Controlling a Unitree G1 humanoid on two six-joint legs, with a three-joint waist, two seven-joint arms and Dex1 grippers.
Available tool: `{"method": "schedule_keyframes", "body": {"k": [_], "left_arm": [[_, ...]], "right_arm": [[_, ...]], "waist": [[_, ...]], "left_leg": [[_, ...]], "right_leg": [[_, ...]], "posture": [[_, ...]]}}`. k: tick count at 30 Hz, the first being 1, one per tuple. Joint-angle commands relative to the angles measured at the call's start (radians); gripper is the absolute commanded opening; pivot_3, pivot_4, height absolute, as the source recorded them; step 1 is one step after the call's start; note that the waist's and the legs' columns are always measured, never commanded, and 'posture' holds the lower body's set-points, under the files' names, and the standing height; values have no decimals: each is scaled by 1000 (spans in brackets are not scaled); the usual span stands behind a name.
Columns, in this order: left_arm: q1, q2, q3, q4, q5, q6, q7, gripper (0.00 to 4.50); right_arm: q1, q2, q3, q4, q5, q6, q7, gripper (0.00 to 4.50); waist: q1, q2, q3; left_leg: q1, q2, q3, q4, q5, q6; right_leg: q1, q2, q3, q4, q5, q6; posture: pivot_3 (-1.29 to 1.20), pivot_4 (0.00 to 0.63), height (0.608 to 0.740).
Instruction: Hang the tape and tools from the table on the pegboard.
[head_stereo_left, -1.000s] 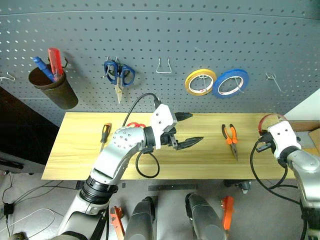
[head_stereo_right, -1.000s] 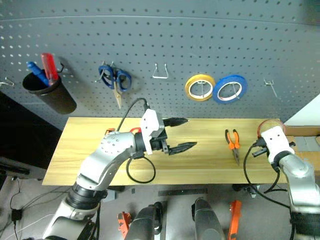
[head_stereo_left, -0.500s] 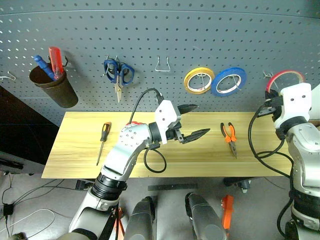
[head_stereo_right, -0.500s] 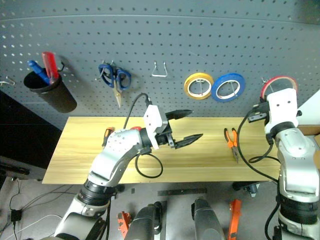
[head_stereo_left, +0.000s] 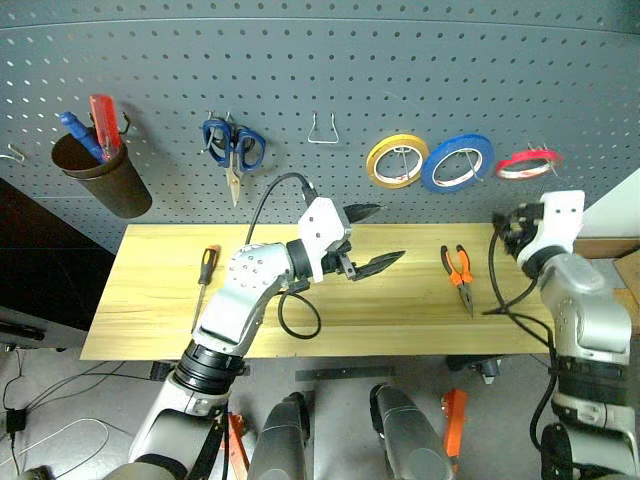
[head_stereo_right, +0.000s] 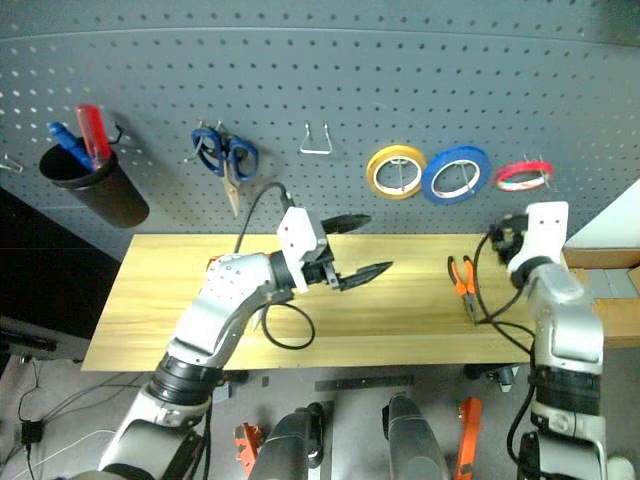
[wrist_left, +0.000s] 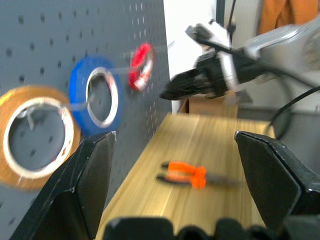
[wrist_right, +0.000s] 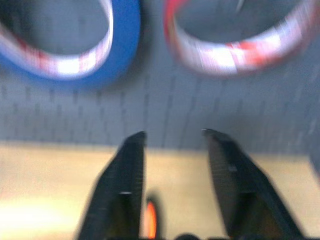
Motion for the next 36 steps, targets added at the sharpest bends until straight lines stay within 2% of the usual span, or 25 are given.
{"method": "schedule_keyframes", "body": {"k": [1, 3, 5, 6, 8, 10, 20, 29, 32, 36], "left_arm": [[-5, 59, 15, 58, 47, -91, -45, 4115], [-11, 93, 18, 101, 59, -118, -72, 4115], [-20, 129, 12, 149, 74, -142, -110, 4115], [-27, 145, 7, 176, 85, -160, -129, 4115], [-39, 160, 2, 213, 101, -186, -148, 4115], [-52, 162, 3, 240, 115, -214, -153, 4115], [-64, 136, 4, 255, 124, -224, -166, 4115], [-55, 129, 13, 244, 123, -218, -156, 4115], [-53, 124, 14, 242, 121, -213, -150, 4115], [-46, 117, 24, 232, 110, -195, -141, 4115]], "right_arm": [[77, 43, 40, -224, 27, 150, -54, 2899], [105, 69, 80, -278, 0, 223, -99, 3581], [97, 106, 104, -258, -8, 275, -132, 4275], [72, 122, 113, -228, -17, 330, -158, 4486], [27, 138, 124, -172, -24, 401, -186, 4486], [-23, 141, 119, -61, -36, 392, -204, 4486], [-232, 89, 116, 561, -76, 172, -203, 4486], [-378, 58, 120, 899, -79, 34, -160, 4486], [-409, 51, 113, 963, -73, 24, -149, 3877], [-431, 44, 103, 1006, -68, 15, -146, 2653]], "waist": [[-1, 0, 0], [-4, 0, 0], [-8, 0, 0], [-8, 0, 0], [-9, 0, 0], [-9, 0, 0], [-8, 1, 0], [-10, 0, -1], [-10, 0, -1], [-10, 0, -1]], "left_leg": [[0, 0, 0, 0, 0, 0], [0, 1, 0, 0, 0, 0], [0, 1, 0, 0, 0, 0], [0, 1, 0, 0, 0, 0], [0, 1, 1, 1, 0, 0], [-1, 1, 1, 1, 1, 0], [-12, 1, 1, 0, 1, 0], [-11, 1, 1, 2, 1, 1], [-11, 1, 1, 3, 1, 1], [-11, 1, 1, 3, 1, 1]], "right_leg": [[0, 0, 0, 0, 0, 0], [0, 1, 0, 0, 0, 0], [-1, 1, 0, 1, -1, 1], [-1, 1, 0, 0, -1, 2], [-2, 1, 0, 1, -1, 2], [-3, 1, 1, 1, -1, 1], [-13, 0, -1, 2, 3, -3], [-13, 1, -1, 2, 5, -3], [-12, 1, -1, 2, 6, -2], [-11, 1, -1, 2, 6, -2]], "posture": [[-163, 302, 740], [-163, 302, 740], [-176, 304, 740], [-176, 303, 740], [-177, 303, 740], [-175, 300, 740], [-152, 285, 740], [-146, 282, 740], [-148, 280, 740], [-150, 279, 740]]}}
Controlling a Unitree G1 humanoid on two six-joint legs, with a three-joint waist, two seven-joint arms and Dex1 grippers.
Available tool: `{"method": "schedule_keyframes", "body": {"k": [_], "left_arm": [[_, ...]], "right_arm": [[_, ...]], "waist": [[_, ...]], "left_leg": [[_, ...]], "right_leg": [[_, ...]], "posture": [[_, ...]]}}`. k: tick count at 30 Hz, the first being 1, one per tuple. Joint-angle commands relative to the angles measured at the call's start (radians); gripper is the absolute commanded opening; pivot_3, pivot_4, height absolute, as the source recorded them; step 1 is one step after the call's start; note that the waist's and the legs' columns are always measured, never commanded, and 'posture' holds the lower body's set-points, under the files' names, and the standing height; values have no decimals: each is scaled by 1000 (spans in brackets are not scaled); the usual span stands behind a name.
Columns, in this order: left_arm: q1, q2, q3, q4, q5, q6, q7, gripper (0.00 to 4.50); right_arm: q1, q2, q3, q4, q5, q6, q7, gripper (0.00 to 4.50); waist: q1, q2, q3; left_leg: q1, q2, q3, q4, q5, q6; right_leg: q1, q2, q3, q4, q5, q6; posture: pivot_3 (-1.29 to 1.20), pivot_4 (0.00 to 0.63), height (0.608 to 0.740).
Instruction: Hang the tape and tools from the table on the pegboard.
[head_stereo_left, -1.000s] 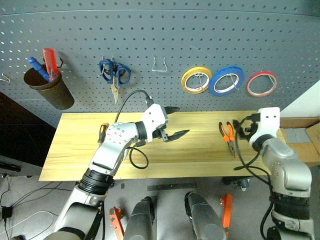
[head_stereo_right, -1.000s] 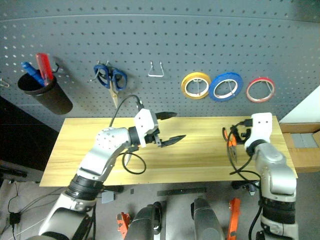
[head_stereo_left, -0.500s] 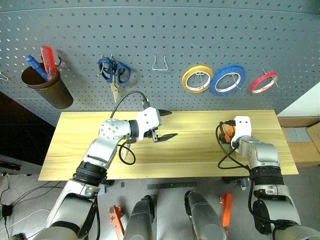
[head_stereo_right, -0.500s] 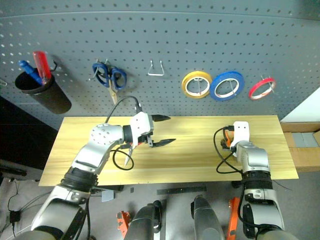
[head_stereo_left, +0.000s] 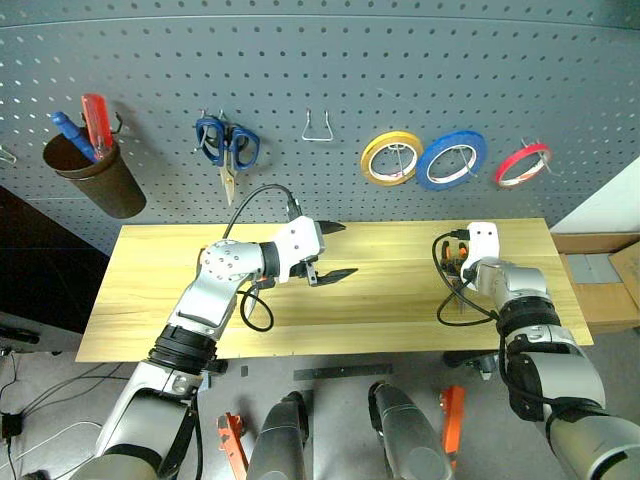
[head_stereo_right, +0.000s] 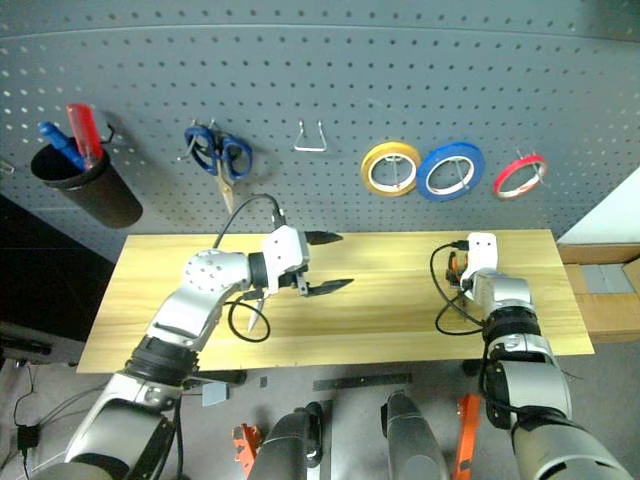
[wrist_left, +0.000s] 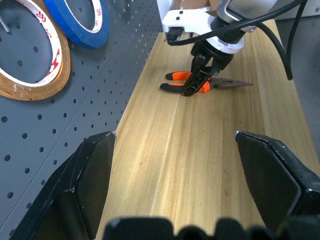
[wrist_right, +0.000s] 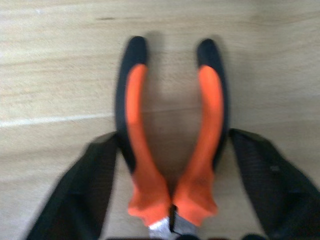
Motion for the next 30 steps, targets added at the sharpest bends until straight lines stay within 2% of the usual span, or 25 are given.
{"method": "schedule_keyframes", "body": {"k": [1, 4, 6, 12, 16, 18, 20, 24, 30], "left_arm": [[10, -8, 28, -49, -21, 14, 15, 4115], [27, -12, 46, -68, -46, 45, 27, 4115], [43, -14, 71, -91, -73, 71, 38, 4115], [115, 10, 155, -179, -158, 144, 42, 4115], [165, 27, 232, -220, -215, 183, 64, 4115], [181, 28, 263, -232, -234, 189, 79, 4115], [188, 26, 286, -243, -250, 192, 91, 4115], [209, 22, 370, -267, -285, 186, 147, 4115], [284, 54, 455, -348, -337, 241, 196, 4115]], "right_arm": [[8, -17, -17, 46, 6, 0, -2, 2652], [27, -16, -20, -35, 11, 12, -7, 2652], [78, -6, -12, -208, 18, 55, -10, 2652], [364, 82, 38, -1030, 60, 321, -64, 2651], [490, 174, 167, -1465, 51, 465, -129, 2651], [511, 214, 230, -1598, 40, 510, -159, 2651], [487, 240, 265, -1661, 25, 534, -179, 2651], [314, 265, 309, -1684, 0, 527, -195, 2651], [-9, 311, 255, -1388, 3, 353, -162, 2651]], "waist": [[0, 0, 0], [0, 0, 0], [1, 0, 0], [-1, 2, -1], [-2, 2, -1], [-3, 2, -1], [-2, 2, -1], [0, 2, -1], [0, -2, -4]], "left_leg": [[0, 0, 0, 0, 0, 0], [0, 0, 0, 0, 0, 0], [0, 0, 0, 0, 0, 0], [-3, 1, -1, -2, 0, 0], [-2, 2, -2, -1, 0, 0], [-1, 2, -2, -1, 0, 0], [-1, 2, -2, 0, 1, -2], [-1, 1, -1, 1, 5, -3], [0, 1, -2, -1, 6, -4]], "right_leg": [[0, 0, 0, 0, 0, 0], [0, 0, 0, 0, 0, 0], [0, 0, 0, 0, 0, 0], [-4, 0, 0, 0, 0, 0], [-4, 0, 0, 2, 0, 0], [-4, 0, 0, 3, 0, 0], [-5, 1, 1, 7, -1, 0], [-5, 0, 0, 8, -1, 2], [-7, 0, -1, 12, 0, 0]], "posture": [[-151, 280, 740], [-150, 282, 740], [-147, 283, 740], [-153, 285, 740], [-162, 287, 740], [-165, 288, 740], [-163, 286, 740], [-153, 280, 740], [-107, 254, 740]]}}
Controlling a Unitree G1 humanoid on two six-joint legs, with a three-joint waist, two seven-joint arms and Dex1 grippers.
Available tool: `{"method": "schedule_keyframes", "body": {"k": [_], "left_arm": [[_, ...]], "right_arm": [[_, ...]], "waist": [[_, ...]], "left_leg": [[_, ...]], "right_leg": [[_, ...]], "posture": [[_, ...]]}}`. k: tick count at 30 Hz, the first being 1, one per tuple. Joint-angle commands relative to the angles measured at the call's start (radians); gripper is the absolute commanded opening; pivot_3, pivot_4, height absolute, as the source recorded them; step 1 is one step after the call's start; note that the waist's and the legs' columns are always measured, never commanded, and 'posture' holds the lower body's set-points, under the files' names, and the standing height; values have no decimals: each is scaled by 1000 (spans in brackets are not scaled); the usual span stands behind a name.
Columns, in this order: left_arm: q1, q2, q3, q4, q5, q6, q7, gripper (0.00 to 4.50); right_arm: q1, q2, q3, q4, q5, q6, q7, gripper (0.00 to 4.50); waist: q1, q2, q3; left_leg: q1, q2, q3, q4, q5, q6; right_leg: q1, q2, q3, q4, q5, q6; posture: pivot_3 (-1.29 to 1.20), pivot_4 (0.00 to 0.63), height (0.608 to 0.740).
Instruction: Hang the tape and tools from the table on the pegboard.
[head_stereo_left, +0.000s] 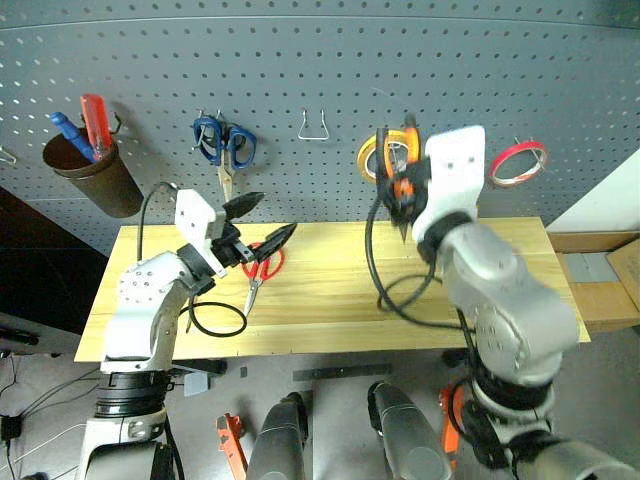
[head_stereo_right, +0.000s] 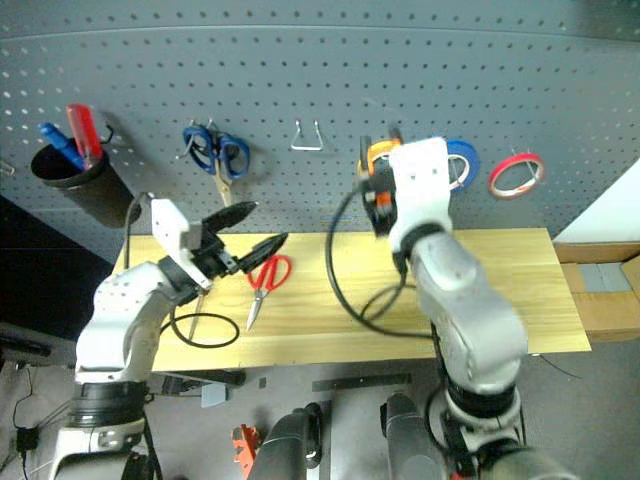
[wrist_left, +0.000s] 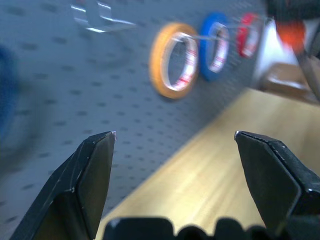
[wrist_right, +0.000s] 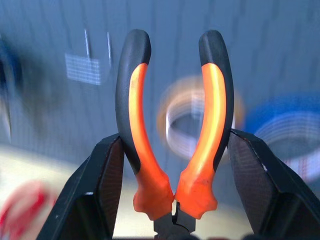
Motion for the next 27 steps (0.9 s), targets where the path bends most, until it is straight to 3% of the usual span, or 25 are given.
{"method": "schedule_keyframes", "body": {"k": [1, 10, 16, 22, 27], "left_arm": [[43, 21, 46, -89, -33, 19, 27, 4115], [86, 27, 78, -173, -55, 61, 95, 4115], [61, 16, 56, -187, -55, 75, 122, 4115], [28, 8, 33, -176, -52, 73, 124, 4115], [12, 11, 28, -163, -52, 69, 124, 4115]], "right_arm": [[-121, 35, -32, 145, 5, -139, 18, 2651], [-432, 144, -117, 586, 4, -496, -5, 2651], [-540, 159, -138, 796, -7, -705, -17, 2651], [-544, 164, -108, 964, -42, -879, -27, 2648], [-497, 165, -77, 977, -66, -901, -13, 2648]], "waist": [[0, -1, -1], [11, -6, -4], [22, -11, -7], [27, -13, -9], [29, -14, -10]], "left_leg": [[0, 0, 0, -1, 0, 0], [-4, 0, 2, -1, 0, 0], [-4, 0, 3, -1, 0, 0], [-3, 1, 5, 0, 4, -3], [-2, 1, 3, -1, 9, -3]], "right_leg": [[-1, 0, 0, 0, 0, 0], [-9, -2, 0, 3, 1, -3], [-9, -2, 0, 3, 2, -3], [-9, -1, 0, 4, 6, -8], [-9, 2, -2, 4, 8, -10]], "posture": [[-99, 252, 740], [-33, 230, 740], [-11, 226, 740], [4, 222, 740], [0, 224, 740]]}}
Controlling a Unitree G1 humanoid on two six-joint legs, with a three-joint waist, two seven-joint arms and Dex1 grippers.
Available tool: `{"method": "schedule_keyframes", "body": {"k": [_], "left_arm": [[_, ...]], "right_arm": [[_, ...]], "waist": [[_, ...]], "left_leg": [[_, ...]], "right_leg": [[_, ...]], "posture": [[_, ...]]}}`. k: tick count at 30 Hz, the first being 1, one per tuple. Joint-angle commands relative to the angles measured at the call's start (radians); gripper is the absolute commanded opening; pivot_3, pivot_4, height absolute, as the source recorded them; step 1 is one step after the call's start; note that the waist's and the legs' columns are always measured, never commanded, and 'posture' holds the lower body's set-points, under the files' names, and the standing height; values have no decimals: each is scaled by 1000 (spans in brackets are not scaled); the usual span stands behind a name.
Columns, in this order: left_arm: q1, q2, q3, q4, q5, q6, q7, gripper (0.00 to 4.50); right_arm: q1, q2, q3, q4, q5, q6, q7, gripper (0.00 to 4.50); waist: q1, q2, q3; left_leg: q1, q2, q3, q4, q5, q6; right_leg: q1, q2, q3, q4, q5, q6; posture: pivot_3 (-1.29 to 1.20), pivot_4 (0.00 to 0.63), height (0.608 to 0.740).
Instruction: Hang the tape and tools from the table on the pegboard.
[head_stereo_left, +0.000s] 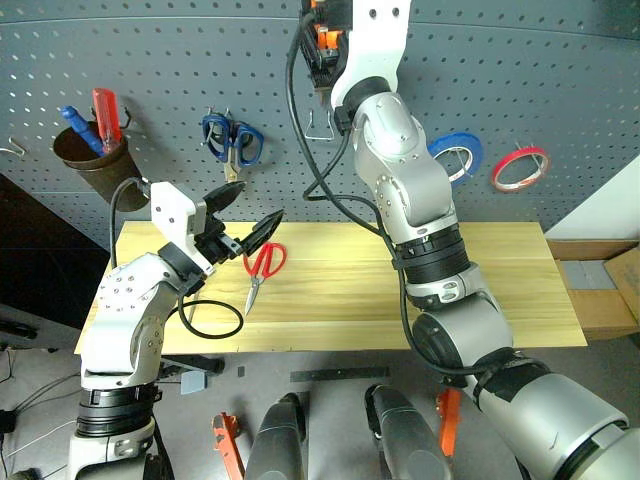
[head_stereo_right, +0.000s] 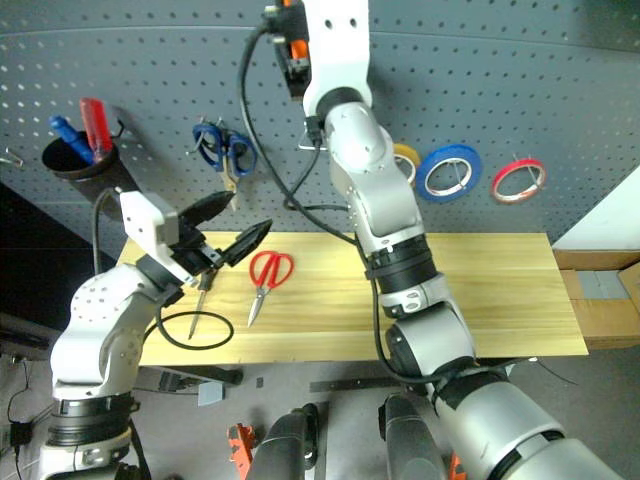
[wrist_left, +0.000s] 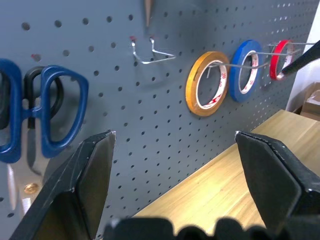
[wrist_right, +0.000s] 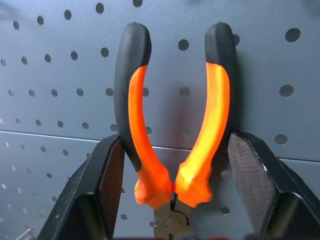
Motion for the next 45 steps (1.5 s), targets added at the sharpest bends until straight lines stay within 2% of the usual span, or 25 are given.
{"method": "schedule_keyframes", "body": {"k": [1, 9, 19, 24, 25, 27, 33, 36, 39, 41, 45], "left_arm": [[-16, 3, 10, -26, -16, -14, -1, 4115], [-19, -12, -6, -20, -10, -24, -2, 4115], [-45, -19, -29, 21, 27, -52, 7, 4115], [-51, -19, -44, 48, 57, -60, 23, 4115], [-51, -20, -47, 50, 63, -54, 29, 4115], [-50, -22, -56, 55, 79, -49, 42, 4115], [-13, -21, -99, 51, 142, 49, 117, 4115], [22, -11, -141, 37, 197, 140, 164, 4115], [55, 0, -186, 46, 241, 299, 213, 4115], [60, -8, -179, 53, 247, 358, 241, 4470], [9, -9, -189, 194, 284, 487, 294, 4486]], "right_arm": [[13, 0, 20, -38, -18, -16, 11, 2648], [132, 24, 72, -153, -39, 59, 12, 2647], [204, 27, 118, -143, -80, 97, 43, 2647], [220, 27, 123, -146, -88, 126, 42, 4307], [223, 25, 128, -150, -90, 138, 48, 4445], [231, 17, 145, -169, -95, 172, 66, 4445], [343, -38, 206, -392, -69, 391, 189, 4445], [412, -93, 227, -533, -18, 548, 282, 4445], [493, -127, 207, -666, 98, 736, 372, 4445], [518, -125, 191, -708, 133, 808, 379, 4500], [557, -131, 203, -779, 192, 924, 398, 4500]], "waist": [[1, 0, 0], [5, -1, 0], [5, -1, 0], [5, -1, 0], [5, -1, 0], [4, -1, 0], [4, -1, 0], [4, -1, -1], [3, -1, -1], [0, -1, -1], [1, -1, -1]], "left_leg": [[0, 0, 0, 0, 0, 0], [-2, 1, -1, -3, 0, 0], [-2, 1, -1, -3, 0, 0], [-2, 1, -1, -3, 0, 0], [-2, 1, -1, -3, 0, 0], [-2, 1, -1, -3, 0, 0], [-2, 1, -1, -3, 0, 0], [-2, 1, -1, -2, 0, 0], [-2, 1, -2, -2, 0, 0], [-2, 1, -2, -2, 0, 0], [-1, 1, -3, -1, 0, 0]], "right_leg": [[0, 0, 0, 0, 0, 0], [-1, -2, -1, -1, 0, 0], [-2, -2, -1, -1, 0, 0], [-2, -2, -1, -1, 0, 0], [-2, -2, -1, -1, 0, 0], [-2, -2, -2, -1, 0, 0], [-2, -2, -2, -1, 0, 0], [-1, -2, -2, -1, 0, 0], [-1, -2, -2, -1, 0, 0], [-1, -1, -2, 0, 0, 0], [-1, -1, -2, 0, 0, 0]], "posture": [[-5, 224, 740], [-17, 226, 740], [-24, 227, 740], [-34, 230, 740], [-36, 231, 740], [-41, 233, 740], [-46, 244, 740], [-47, 249, 740], [-55, 258, 740], [-60, 262, 740], [-71, 269, 740]]}}
